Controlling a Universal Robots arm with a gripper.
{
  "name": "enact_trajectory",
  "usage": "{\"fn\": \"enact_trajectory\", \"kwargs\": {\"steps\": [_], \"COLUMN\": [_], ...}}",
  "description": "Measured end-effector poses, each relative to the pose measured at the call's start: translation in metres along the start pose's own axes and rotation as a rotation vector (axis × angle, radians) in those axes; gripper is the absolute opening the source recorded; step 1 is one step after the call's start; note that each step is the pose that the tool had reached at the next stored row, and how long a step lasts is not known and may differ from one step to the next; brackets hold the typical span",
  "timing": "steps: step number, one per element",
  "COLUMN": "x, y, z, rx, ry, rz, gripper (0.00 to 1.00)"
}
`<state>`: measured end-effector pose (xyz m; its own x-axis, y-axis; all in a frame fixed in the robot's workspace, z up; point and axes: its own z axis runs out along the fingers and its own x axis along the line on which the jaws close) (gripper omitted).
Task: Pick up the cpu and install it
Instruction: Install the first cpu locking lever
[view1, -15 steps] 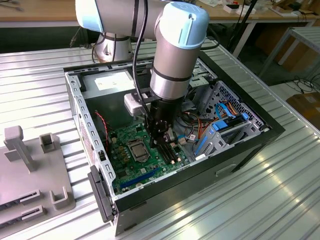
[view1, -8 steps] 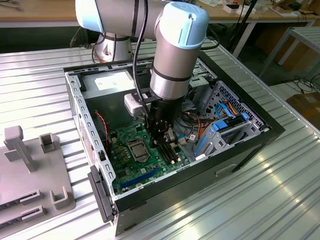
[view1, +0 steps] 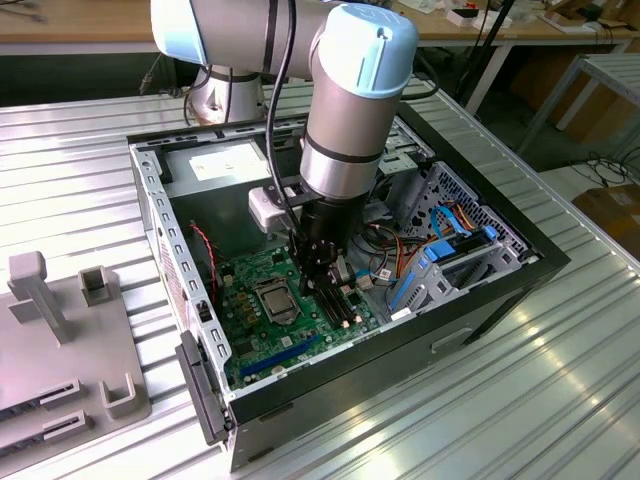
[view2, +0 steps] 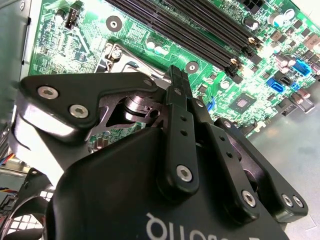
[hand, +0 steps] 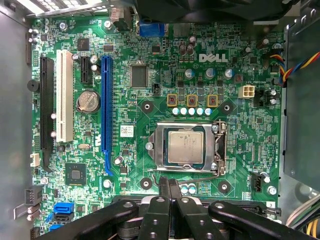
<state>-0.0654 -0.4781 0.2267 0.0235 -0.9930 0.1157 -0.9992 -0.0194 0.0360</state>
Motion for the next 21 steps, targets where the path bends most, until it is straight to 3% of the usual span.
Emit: {"fn": "enact_trajectory", "kwargs": {"steps": [12,21], "x": [0.0022,0.0025], "y": [-0.0001,-0.0003], "z": [0.0016,0.0069], "rx": [-0.0001,-0.0001], "ry": [0.0031,0.0046], "rz": [0.000,0.000], "gripper": [0.11,0.11]}}
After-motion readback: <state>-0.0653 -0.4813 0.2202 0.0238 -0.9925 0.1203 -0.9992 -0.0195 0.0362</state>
